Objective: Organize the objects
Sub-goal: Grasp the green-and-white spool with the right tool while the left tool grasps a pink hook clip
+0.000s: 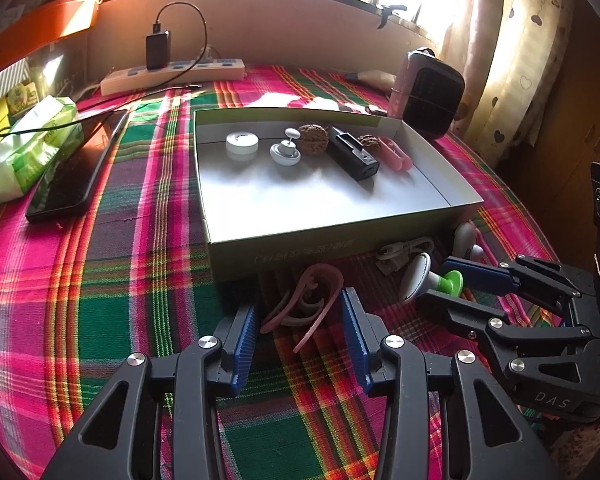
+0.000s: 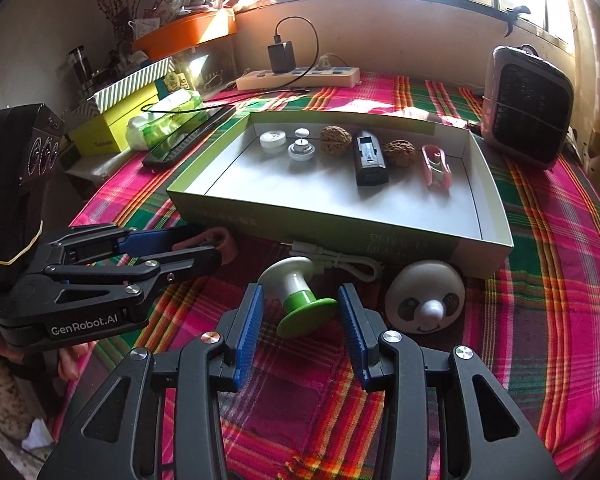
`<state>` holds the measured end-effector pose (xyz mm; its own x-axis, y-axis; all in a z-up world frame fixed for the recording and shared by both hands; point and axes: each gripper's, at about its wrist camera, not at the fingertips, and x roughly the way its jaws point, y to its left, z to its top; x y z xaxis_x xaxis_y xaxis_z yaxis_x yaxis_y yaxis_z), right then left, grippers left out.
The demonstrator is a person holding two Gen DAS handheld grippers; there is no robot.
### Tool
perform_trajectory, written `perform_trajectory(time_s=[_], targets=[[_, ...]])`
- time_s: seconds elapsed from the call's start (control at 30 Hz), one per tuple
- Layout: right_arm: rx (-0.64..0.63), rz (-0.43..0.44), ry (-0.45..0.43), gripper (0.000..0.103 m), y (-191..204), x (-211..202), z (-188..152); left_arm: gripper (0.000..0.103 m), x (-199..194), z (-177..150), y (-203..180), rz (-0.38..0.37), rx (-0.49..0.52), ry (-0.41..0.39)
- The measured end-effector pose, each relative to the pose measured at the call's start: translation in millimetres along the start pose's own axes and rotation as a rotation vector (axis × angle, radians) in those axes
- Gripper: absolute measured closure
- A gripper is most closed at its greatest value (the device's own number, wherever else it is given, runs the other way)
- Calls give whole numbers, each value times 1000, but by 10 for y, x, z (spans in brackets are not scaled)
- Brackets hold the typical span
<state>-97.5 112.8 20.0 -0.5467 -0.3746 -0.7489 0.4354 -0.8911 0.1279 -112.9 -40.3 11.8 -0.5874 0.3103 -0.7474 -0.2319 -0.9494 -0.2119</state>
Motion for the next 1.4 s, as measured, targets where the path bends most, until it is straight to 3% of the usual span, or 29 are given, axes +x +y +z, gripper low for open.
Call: perform_trajectory(time_s=[0.17, 0.27, 0.4, 0.7, 0.83, 0.93, 1.4], targets=[[-39, -8, 25, 62, 75, 74, -2, 64, 19, 9, -23, 12, 27, 5], [-54, -11, 33, 55, 101, 111, 11, 64, 31, 18, -39, 22, 44, 8], [-74, -28, 40, 54, 135, 151, 27, 64, 50, 43, -47, 29, 54, 13], [-84, -62, 43, 54, 127, 172, 42, 65, 65, 35, -55, 37, 53, 6], [-80, -60, 42, 54, 110, 166, 39, 74, 64, 38, -40, 59, 49, 4], [-73, -70, 39, 60, 98, 170, 43, 80, 64, 39, -30, 59, 43, 4], [-63, -65, 37, 62, 79, 165, 54, 81, 58, 21, -28, 53, 36, -1]])
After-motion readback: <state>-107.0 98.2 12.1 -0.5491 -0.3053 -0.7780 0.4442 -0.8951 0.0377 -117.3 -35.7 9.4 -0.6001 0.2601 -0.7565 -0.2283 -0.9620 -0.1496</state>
